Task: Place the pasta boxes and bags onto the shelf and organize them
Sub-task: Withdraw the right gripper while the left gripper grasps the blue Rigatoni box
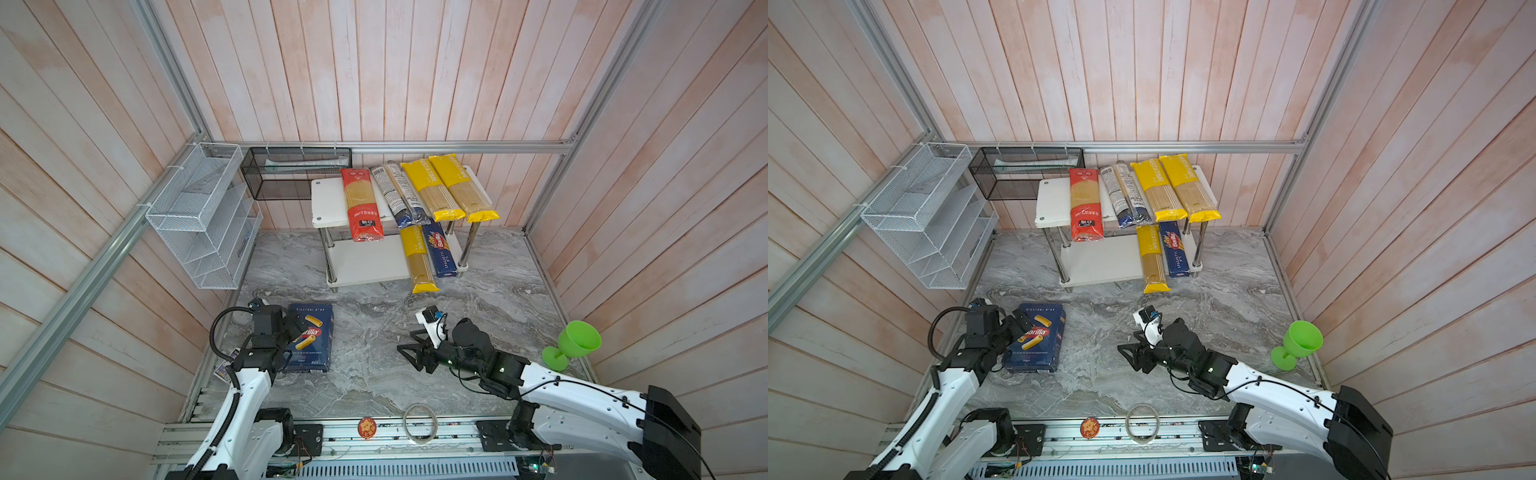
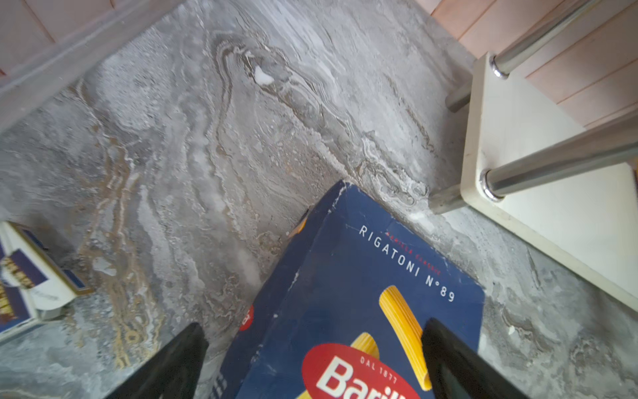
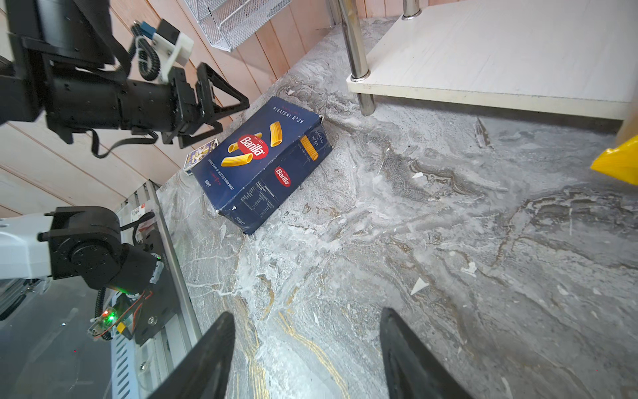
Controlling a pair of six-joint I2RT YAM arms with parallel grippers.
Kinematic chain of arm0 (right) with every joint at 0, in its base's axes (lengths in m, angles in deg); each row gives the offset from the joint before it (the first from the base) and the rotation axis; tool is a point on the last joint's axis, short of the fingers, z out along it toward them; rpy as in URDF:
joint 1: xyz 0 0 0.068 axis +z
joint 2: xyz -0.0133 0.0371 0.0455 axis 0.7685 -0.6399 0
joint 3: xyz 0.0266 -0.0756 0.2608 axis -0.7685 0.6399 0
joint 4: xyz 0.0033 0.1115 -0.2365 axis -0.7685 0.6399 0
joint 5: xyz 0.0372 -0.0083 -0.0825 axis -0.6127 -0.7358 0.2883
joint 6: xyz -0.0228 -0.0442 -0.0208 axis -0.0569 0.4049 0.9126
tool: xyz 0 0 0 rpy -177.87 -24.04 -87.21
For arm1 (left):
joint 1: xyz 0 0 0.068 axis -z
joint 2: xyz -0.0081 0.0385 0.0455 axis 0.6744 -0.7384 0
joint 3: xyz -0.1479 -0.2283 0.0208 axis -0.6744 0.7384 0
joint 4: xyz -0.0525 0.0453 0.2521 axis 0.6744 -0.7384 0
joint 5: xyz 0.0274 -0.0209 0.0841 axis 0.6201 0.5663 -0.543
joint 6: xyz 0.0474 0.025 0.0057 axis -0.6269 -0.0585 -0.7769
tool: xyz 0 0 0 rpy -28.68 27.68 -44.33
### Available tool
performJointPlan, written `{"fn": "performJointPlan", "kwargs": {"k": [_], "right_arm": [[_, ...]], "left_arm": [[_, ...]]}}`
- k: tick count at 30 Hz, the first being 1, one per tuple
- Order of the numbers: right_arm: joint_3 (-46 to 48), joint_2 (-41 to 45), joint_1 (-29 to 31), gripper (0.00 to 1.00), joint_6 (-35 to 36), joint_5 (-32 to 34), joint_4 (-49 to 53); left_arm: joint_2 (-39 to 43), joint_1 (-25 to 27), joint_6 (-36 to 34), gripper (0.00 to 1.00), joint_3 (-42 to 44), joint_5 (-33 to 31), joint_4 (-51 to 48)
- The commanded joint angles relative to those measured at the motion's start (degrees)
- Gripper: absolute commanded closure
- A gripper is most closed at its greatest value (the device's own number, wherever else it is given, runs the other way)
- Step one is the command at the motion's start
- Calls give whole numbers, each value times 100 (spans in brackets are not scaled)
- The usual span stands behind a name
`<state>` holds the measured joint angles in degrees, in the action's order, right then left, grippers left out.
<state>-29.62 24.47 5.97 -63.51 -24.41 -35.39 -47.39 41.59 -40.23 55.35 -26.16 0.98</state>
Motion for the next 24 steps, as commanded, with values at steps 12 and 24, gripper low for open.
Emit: {"fn": "performJointPlan", "kwargs": {"k": [12,24], "right_arm": [[176,816,24,32,-370,709,614],[494,1308,7,32,-823,870,844]], "left_arm": [[-380,-21,-140,0,161,1185,731],[-1362,484,-505,0,-226,1849,1375]]}}
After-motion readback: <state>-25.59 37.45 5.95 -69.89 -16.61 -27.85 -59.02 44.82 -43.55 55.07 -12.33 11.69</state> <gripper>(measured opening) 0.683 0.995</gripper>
